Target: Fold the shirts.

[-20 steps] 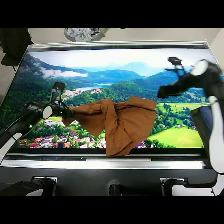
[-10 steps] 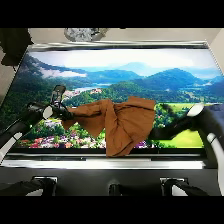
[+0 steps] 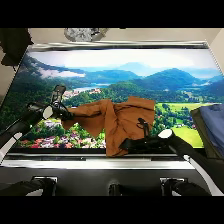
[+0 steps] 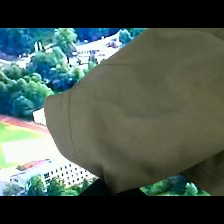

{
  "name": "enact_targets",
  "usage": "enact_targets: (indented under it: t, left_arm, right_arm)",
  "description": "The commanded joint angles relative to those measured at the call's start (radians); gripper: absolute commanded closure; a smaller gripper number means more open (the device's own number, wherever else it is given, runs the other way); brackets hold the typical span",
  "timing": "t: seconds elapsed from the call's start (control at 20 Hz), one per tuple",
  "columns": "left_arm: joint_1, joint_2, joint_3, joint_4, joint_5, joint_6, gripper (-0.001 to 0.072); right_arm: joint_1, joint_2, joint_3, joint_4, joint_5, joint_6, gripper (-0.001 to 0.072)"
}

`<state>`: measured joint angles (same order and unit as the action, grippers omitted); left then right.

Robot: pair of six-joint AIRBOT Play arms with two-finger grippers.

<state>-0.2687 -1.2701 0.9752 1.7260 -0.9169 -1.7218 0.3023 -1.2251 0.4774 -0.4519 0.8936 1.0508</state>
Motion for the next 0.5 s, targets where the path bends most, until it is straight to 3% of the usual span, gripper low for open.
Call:
enact_targets:
  t: [0.0,0.1,0.25,0.45]
  left_arm:
    - [0.0,-0.001,0.0,0.001,0.0,0.0,0.0676]
    - [0.0,-0.001,0.0,0.001,0.0,0.0,0.0676]
    - [0.002,0.002,0.004,0.003,-0.008,0.018,0.0676]
    - [0.002,0.056,0.131,0.115,-0.082,0.049,0.0677]
  right_arm:
    - [0.102,-0.034,0.0,0.123,-0.161,-0.001,0.0239]
    - [0.103,-0.034,0.021,0.115,-0.191,-0.021,0.0669]
    - [0.072,-0.023,0.123,-0.065,-0.156,-0.084,0.0668]
    - [-0.108,0.111,0.444,-0.655,0.06,0.029,0.0669]
